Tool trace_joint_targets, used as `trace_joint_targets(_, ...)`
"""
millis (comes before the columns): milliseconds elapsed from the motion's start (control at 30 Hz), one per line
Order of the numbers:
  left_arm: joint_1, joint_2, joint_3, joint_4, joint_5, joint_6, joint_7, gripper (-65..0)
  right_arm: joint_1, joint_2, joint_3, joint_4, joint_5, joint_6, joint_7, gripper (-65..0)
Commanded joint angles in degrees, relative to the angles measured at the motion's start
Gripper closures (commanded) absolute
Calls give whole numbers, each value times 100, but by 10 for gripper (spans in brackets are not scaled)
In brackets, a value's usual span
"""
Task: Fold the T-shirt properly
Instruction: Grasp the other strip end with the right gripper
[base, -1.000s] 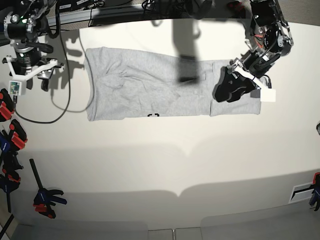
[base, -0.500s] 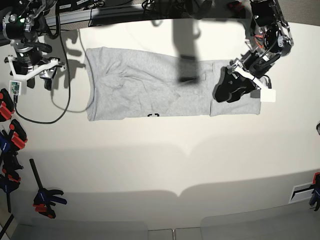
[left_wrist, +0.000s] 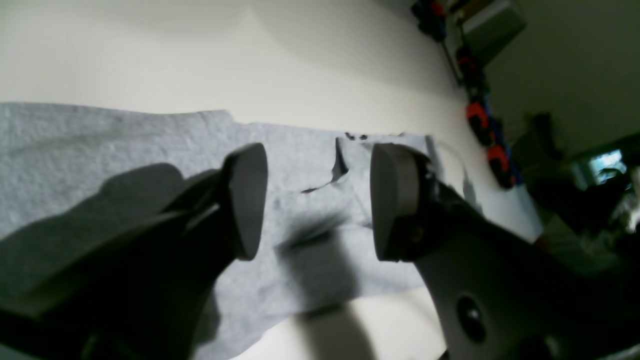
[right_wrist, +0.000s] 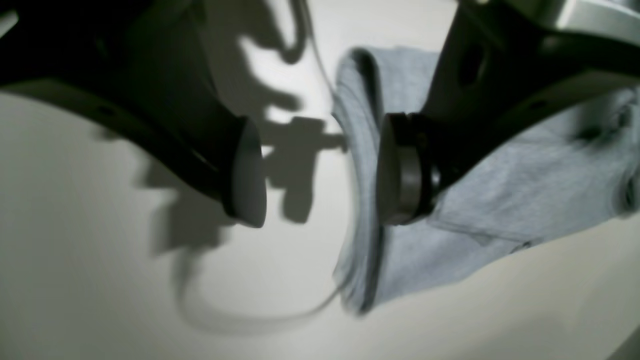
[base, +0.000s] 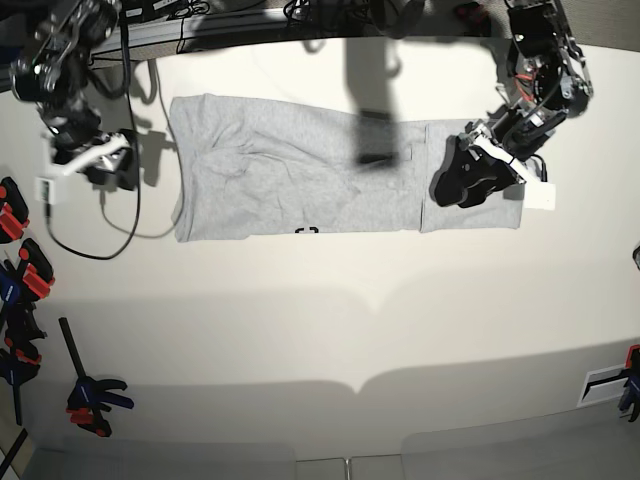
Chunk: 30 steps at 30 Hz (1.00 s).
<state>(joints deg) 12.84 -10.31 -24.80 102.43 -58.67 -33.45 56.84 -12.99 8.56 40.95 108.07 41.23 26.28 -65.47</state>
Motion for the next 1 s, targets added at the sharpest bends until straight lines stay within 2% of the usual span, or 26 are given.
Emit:
trace_joint_targets(0, -35, -127, -22, 107, -142, -63, -131, -310, 190, 66, 17, -192, 254, 87, -37, -340)
trace_joint_targets(67, -35, -247, -22, 107, -142, -61, -136, -310, 505, 66, 20, -809, 435, 293, -334, -340)
trace_joint_targets(233, -35, -326, -22, 107, -140, -61, -136, -310, 944, 35, 17, -2011, 210, 608, -461, -340)
trace_joint_targets(333, -37, -323, -22, 107, -142, -61, -136, -310, 964, -59, 17, -2446, 181, 741, -470, -340)
trace_joint_targets(467, -66, -323, -22, 107, -142, -61, -138, -310, 942, -293, -33, -2647, 98, 1215, -721, -340)
trace_joint_targets(733, -63, -323, -22, 107, -142, -61, -142, -310, 918, -699, -715, -2645, 94, 1196, -713, -340)
trace_joint_targets(800, -63, -323, -22, 107, -142, -61, -133, -310, 920, -713, -833, -2645, 96, 1139, -656, -333)
trace_joint_targets(867, -63, -323, -22, 107, -142, -61, -131, -310, 953, -708, -870, -2645, 96, 1097, -645, -299)
trace_joint_targets(900, -63, -323, -22, 107, -140, -61, -131, -310, 986, -699, -870, -2640, 96, 1099, -651, -258)
trace_joint_targets(967, -63, -323, -22, 107, -142, -61, -131, -310, 1080, -688, -866, -2627, 94, 1097, -688, -130)
